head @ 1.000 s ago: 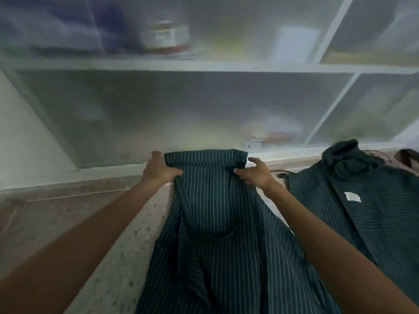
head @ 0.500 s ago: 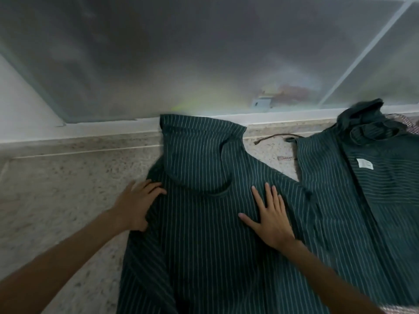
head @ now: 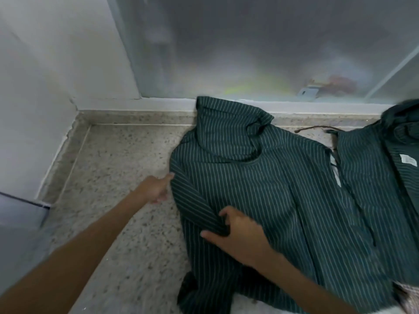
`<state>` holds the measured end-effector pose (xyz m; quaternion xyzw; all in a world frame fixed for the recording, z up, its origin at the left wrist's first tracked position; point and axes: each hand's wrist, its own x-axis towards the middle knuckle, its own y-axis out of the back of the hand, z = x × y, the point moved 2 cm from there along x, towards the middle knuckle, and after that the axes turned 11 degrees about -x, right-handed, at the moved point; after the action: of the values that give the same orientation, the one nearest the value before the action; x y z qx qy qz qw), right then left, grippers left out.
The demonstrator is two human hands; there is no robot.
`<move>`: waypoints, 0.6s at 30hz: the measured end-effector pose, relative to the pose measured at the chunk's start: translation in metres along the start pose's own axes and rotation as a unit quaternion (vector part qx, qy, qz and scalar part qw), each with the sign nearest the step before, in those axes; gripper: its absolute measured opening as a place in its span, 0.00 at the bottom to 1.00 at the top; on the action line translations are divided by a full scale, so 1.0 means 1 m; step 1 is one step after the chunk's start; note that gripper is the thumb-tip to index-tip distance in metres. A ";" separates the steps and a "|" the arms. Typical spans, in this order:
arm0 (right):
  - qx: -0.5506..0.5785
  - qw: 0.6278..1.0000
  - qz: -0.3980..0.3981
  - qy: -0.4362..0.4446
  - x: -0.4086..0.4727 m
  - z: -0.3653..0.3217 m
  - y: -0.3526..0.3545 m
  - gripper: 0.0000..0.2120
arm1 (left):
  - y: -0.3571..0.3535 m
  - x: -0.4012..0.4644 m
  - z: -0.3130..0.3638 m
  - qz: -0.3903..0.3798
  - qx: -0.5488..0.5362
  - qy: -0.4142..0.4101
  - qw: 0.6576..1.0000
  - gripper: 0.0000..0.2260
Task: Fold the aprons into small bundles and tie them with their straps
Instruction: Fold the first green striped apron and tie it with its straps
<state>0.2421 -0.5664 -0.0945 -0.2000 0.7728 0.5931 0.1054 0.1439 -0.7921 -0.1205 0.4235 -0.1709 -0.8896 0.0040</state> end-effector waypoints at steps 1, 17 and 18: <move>-0.015 0.999 -0.030 -0.017 -0.006 -0.010 -0.012 0.32 | -0.005 -0.003 0.000 -0.037 -0.040 0.016 0.998 0.21; -0.146 0.976 0.150 0.067 -0.131 0.029 -0.082 0.21 | 0.094 -0.008 -0.012 -0.070 -0.281 -0.008 0.957 0.16; -0.165 0.973 0.128 0.096 -0.132 0.020 -0.089 0.23 | 0.091 -0.010 -0.018 -0.072 -0.204 0.013 0.976 0.19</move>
<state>0.3976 -0.5424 -0.1255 -0.1704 0.6903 0.6986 -0.0806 0.1513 -0.8821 -0.0954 0.4361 0.0449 -0.8983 0.0283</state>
